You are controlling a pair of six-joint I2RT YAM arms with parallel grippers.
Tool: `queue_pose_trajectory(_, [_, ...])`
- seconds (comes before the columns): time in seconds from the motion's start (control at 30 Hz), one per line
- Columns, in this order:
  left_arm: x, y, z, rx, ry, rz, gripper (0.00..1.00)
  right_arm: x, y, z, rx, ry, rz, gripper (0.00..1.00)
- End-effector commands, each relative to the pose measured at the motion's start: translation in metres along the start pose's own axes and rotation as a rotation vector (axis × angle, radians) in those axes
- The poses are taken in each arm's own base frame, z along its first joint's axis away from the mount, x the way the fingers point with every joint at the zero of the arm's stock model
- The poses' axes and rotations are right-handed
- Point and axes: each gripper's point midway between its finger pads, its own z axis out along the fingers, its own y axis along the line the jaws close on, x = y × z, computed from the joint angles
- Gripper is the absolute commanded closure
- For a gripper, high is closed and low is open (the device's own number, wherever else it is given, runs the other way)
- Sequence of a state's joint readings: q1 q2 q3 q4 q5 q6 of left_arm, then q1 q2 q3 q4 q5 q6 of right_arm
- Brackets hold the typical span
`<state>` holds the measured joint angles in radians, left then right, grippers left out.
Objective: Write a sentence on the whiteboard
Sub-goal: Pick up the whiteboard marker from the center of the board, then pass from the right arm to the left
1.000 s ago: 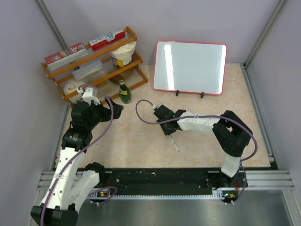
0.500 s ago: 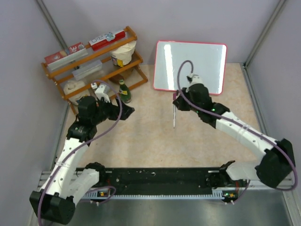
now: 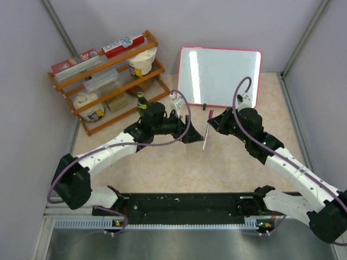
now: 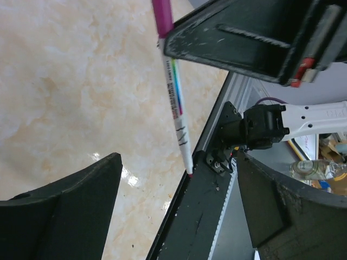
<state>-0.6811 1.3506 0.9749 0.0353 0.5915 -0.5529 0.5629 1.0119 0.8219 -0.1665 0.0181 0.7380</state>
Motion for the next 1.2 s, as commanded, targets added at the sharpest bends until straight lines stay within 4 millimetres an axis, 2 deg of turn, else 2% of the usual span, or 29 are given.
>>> queue_pose_trajectory(0.0, [-0.021,-0.021,0.02,0.104,-0.04,0.029,0.13,-0.024,0.013,-0.016,-0.055,-0.099,0.068,1.0])
queue_pose_trajectory(0.23, [-0.004,-0.02,0.04,0.133,0.03,0.012,0.27,-0.027,0.01,-0.02,-0.044,-0.119,0.097,1.0])
queue_pose_trajectory(0.33, [0.003,-0.018,0.042,0.142,0.056,-0.002,0.37,-0.028,0.009,-0.019,-0.036,-0.125,0.116,1.0])
queue_pose_trajectory(0.57, [0.013,-0.023,0.042,0.186,0.09,-0.02,0.7,-0.033,0.007,-0.02,-0.02,-0.15,0.144,1.0])
queue_pose_trajectory(0.7, [0.015,-0.022,0.039,0.183,0.091,-0.018,1.0,-0.038,0.004,-0.022,-0.008,-0.177,0.141,1.0])
queue_pose_trajectory(0.73, [0.015,-0.022,0.038,0.178,0.09,-0.018,1.0,-0.038,0.004,-0.022,-0.007,-0.177,0.136,0.99])
queue_pose_trajectory(0.8, [0.011,-0.022,0.036,0.167,0.077,-0.005,1.0,-0.039,0.006,-0.023,-0.014,-0.176,0.125,0.89])
queue_pose_trajectory(0.87, [0.007,-0.022,0.034,0.152,0.066,0.008,1.0,-0.039,0.008,-0.024,-0.024,-0.17,0.111,0.73])
queue_pose_trajectory(1.0, [-0.003,-0.018,0.022,0.103,0.059,0.04,1.0,-0.046,0.019,-0.027,-0.077,-0.142,0.013,0.19])
queue_pose_trajectory(1.03, [-0.006,-0.016,0.019,0.089,0.063,0.044,1.0,-0.049,0.025,-0.03,-0.1,-0.126,-0.008,0.11])
queue_pose_trajectory(1.07, [-0.007,-0.013,0.013,0.067,0.074,0.046,1.0,-0.051,0.025,-0.031,-0.111,-0.108,-0.019,0.04])
queue_pose_trajectory(1.1, [-0.011,-0.013,0.008,0.06,0.069,0.058,1.0,-0.055,0.028,-0.033,-0.134,-0.101,-0.032,0.01])
queue_pose_trajectory(1.17, [-0.019,-0.012,-0.005,0.041,0.055,0.084,1.0,-0.061,0.035,-0.039,-0.2,-0.079,-0.052,0.01])
